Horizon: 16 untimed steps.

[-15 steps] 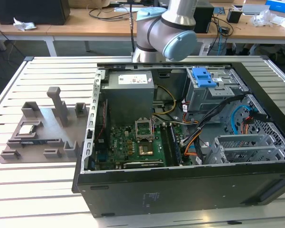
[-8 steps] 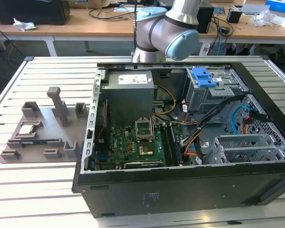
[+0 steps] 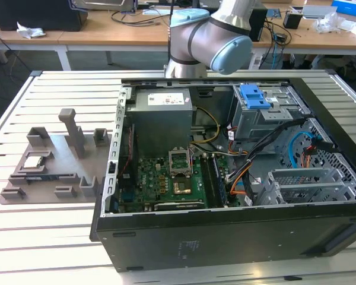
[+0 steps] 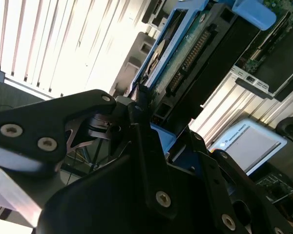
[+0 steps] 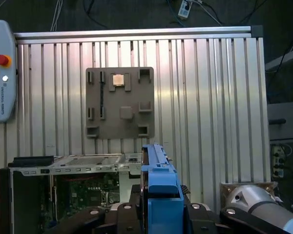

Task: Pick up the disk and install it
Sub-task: 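Pick up the disk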

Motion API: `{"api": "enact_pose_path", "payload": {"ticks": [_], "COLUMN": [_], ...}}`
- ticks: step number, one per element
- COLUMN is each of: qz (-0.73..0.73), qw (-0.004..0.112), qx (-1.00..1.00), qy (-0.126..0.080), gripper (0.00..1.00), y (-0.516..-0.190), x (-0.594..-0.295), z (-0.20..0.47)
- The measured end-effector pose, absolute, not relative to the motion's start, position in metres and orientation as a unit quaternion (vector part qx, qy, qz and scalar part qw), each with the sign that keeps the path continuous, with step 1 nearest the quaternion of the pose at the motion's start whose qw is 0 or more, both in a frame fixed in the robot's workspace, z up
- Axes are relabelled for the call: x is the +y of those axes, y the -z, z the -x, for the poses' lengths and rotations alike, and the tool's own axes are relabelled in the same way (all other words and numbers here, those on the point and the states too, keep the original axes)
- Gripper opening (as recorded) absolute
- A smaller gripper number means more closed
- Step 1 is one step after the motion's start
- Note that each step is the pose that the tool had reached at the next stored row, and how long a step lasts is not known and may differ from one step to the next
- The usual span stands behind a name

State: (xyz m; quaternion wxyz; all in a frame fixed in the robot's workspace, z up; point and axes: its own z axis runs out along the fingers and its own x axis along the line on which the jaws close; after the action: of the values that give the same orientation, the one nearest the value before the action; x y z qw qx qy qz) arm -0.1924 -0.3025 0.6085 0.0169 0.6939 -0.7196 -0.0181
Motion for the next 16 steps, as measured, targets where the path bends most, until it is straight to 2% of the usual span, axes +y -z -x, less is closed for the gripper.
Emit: {"api": "enact_pose_path", "payload": {"ticks": [4, 8, 14, 16], "qz": [-0.694, -0.694, -0.694, -0.694], "qw": [0.019, 0.015, 0.000, -0.003], "qx": [-0.720, -0.719, -0.719, -0.719], "qy": [0.020, 0.023, 0.040, 0.042], "gripper": [0.37, 0.37, 0.37, 0.37], "y": [-0.596, -0.591, -0.588, -0.587], "x": [-0.315, -0.330, -0.346, -0.355], "z": [0.166, 0.156, 0.148, 0.146]}}
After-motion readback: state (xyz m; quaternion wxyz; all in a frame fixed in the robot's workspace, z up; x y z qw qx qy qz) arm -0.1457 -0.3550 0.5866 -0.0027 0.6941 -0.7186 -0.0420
